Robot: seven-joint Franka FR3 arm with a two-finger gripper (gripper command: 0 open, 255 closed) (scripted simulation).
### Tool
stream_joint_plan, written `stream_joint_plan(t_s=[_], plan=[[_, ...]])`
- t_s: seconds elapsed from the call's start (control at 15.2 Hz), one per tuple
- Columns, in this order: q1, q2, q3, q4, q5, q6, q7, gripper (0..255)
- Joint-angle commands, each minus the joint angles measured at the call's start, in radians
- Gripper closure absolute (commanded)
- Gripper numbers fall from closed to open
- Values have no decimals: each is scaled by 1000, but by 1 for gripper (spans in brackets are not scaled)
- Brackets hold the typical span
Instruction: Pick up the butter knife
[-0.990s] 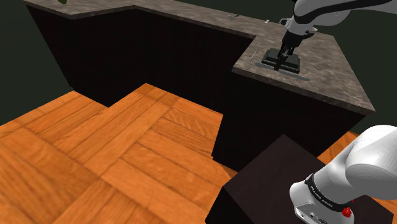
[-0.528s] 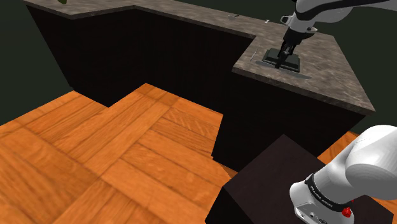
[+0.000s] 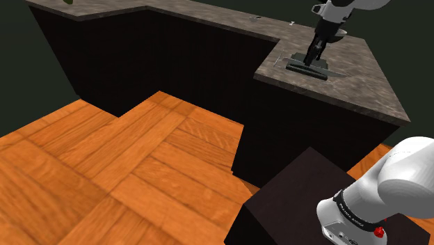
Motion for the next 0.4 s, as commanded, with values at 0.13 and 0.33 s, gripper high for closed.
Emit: stream_joint_plan(t_s=[0.13, 0.33], plan=[[2, -1, 3, 55, 1, -56, 1, 255], [2, 0, 4, 71, 2, -71, 2, 255]])
